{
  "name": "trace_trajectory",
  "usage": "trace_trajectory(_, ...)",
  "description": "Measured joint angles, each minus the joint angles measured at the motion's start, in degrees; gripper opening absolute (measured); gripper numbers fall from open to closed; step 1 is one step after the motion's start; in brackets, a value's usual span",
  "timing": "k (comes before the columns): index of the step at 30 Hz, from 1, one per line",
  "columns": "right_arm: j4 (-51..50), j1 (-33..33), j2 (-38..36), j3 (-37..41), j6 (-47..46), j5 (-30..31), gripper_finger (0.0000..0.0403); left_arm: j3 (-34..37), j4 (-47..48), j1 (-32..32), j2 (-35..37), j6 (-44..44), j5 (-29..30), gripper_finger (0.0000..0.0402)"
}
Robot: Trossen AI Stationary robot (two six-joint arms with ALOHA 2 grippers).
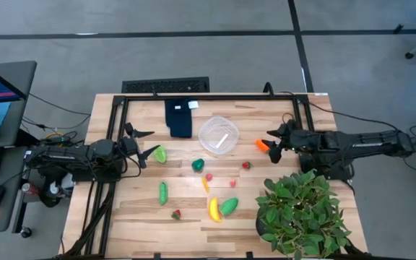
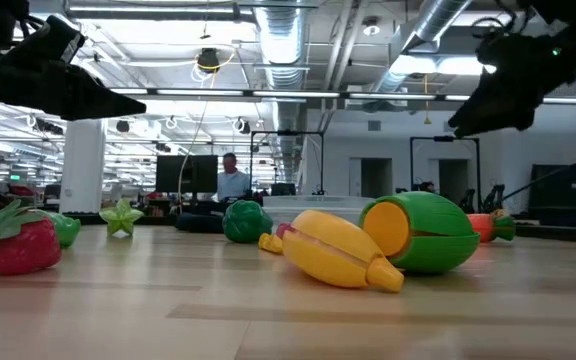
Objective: Pick and placing Produce into tupperware
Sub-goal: Put the orange carrot into the transparent container
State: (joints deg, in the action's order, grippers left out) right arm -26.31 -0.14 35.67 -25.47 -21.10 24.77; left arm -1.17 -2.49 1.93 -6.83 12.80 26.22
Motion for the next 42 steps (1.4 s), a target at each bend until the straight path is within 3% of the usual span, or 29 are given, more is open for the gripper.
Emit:
trace_trajectory(4,-9.8,-1.4,6.4,-4.6,-0.2,0.8,0.0212,0.0,0.0,0.0,0.0,-0.2,0.0,0.0265)
trace_trajectory(8,-11.9,-3.4,10.8,-5.2,-1.4,0.7,0.0214,0.0,0.0,0.0,0.0,-1.1,0.0,0.0265)
trace_trajectory(13,-11.9,-5.4,14.7,-5.2,-1.8,0.1,0.0234,0.0,0.0,0.0,0.0,-1.6,-0.2,0.0265)
trace_trajectory(19,-11.9,-7.8,18.6,-5.2,-1.6,-5.2,0.0240,0.0,0.0,0.0,-0.3,-3.1,-0.4,0.0265)
trace_trajectory(35,-6.4,-9.8,28.4,-5.2,1.0,-7.2,0.0240,0.0,0.0,0.0,-3.7,-5.4,-0.4,0.0265)
trace_trajectory(42,-6.8,-10.5,30.8,-5.1,-4.5,-7.2,0.0240,0.0,0.0,0.0,-3.7,-5.4,-0.4,0.0265)
